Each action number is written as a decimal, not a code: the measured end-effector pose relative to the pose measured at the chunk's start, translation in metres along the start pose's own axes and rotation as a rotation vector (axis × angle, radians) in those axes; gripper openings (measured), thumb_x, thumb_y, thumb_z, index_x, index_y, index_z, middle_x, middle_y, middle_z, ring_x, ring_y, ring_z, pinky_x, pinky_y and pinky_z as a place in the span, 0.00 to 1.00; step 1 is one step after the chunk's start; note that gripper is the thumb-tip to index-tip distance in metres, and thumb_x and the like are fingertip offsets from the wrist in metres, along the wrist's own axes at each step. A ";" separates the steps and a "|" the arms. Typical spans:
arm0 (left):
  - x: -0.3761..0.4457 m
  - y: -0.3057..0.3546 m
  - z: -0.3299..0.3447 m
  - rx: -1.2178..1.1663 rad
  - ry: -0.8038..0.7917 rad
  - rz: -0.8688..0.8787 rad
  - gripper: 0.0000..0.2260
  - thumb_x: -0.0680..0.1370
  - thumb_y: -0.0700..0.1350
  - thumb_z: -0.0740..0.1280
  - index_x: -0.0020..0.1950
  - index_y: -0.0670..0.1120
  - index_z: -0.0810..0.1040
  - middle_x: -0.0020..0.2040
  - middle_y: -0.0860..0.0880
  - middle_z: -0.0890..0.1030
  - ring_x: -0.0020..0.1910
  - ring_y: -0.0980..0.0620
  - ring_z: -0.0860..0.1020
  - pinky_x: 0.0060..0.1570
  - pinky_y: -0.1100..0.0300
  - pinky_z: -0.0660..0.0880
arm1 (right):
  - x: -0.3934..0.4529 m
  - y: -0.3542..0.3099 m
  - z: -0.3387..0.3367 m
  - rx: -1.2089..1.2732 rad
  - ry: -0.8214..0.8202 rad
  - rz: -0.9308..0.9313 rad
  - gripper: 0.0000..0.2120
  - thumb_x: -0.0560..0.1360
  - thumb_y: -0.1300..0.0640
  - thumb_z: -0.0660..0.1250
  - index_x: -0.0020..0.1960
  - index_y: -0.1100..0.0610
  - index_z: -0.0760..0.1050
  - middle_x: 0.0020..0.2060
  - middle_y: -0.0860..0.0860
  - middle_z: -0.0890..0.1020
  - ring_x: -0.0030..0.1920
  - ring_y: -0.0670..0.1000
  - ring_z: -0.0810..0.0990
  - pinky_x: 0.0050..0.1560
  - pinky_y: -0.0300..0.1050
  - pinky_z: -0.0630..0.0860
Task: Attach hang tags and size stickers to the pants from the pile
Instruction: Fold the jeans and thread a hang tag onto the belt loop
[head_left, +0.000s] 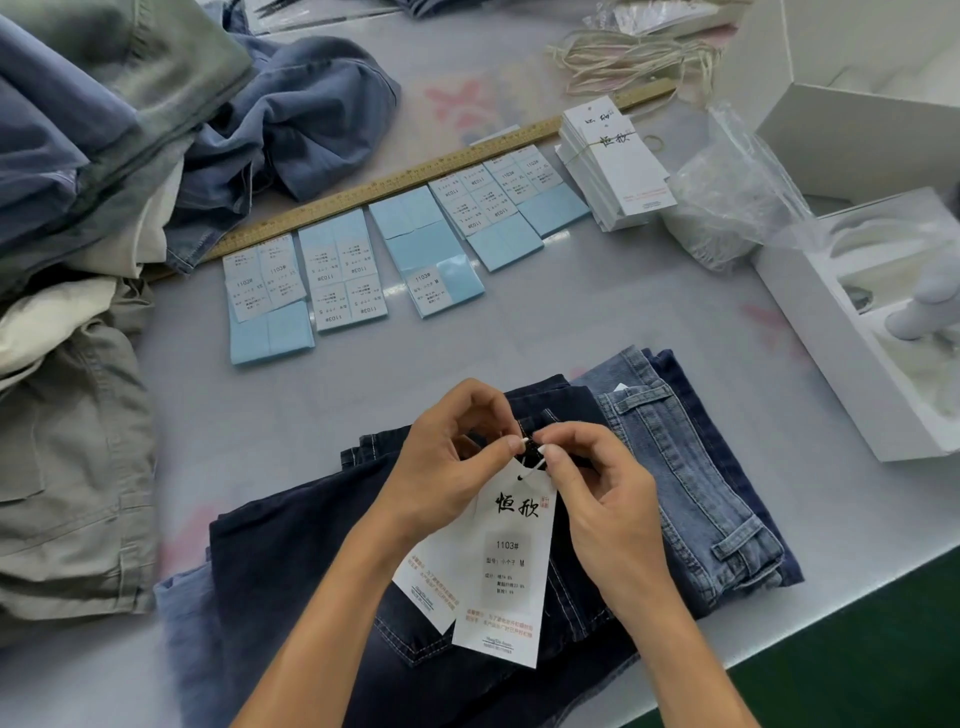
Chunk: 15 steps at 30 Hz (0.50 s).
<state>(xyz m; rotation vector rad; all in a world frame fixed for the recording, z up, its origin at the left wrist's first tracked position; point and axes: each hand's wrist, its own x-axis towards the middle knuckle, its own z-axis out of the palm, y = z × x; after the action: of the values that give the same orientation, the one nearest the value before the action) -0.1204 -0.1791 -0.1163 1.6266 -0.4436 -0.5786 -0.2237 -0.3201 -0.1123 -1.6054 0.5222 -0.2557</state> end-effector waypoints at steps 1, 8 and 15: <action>0.000 -0.001 0.000 0.006 0.001 0.000 0.09 0.78 0.37 0.73 0.50 0.49 0.76 0.45 0.48 0.83 0.45 0.51 0.83 0.43 0.55 0.78 | 0.000 0.000 0.001 0.001 -0.011 0.000 0.09 0.80 0.61 0.68 0.52 0.48 0.81 0.48 0.49 0.85 0.51 0.52 0.84 0.50 0.40 0.80; 0.001 -0.003 -0.001 0.007 -0.021 -0.001 0.09 0.80 0.38 0.69 0.50 0.52 0.73 0.45 0.48 0.81 0.45 0.43 0.80 0.44 0.41 0.75 | 0.002 0.001 -0.001 -0.009 -0.003 -0.007 0.12 0.80 0.65 0.69 0.53 0.49 0.85 0.49 0.48 0.85 0.52 0.50 0.84 0.50 0.36 0.78; 0.002 -0.004 0.005 -0.032 -0.075 -0.065 0.09 0.78 0.42 0.67 0.51 0.52 0.68 0.44 0.47 0.81 0.41 0.45 0.77 0.43 0.42 0.72 | 0.003 0.005 0.000 0.038 0.024 0.043 0.13 0.78 0.62 0.71 0.57 0.46 0.83 0.45 0.49 0.85 0.49 0.50 0.85 0.50 0.37 0.80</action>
<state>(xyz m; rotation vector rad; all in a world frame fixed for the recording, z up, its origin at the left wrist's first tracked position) -0.1222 -0.1836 -0.1207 1.5974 -0.4359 -0.6936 -0.2217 -0.3215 -0.1181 -1.5545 0.5670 -0.2516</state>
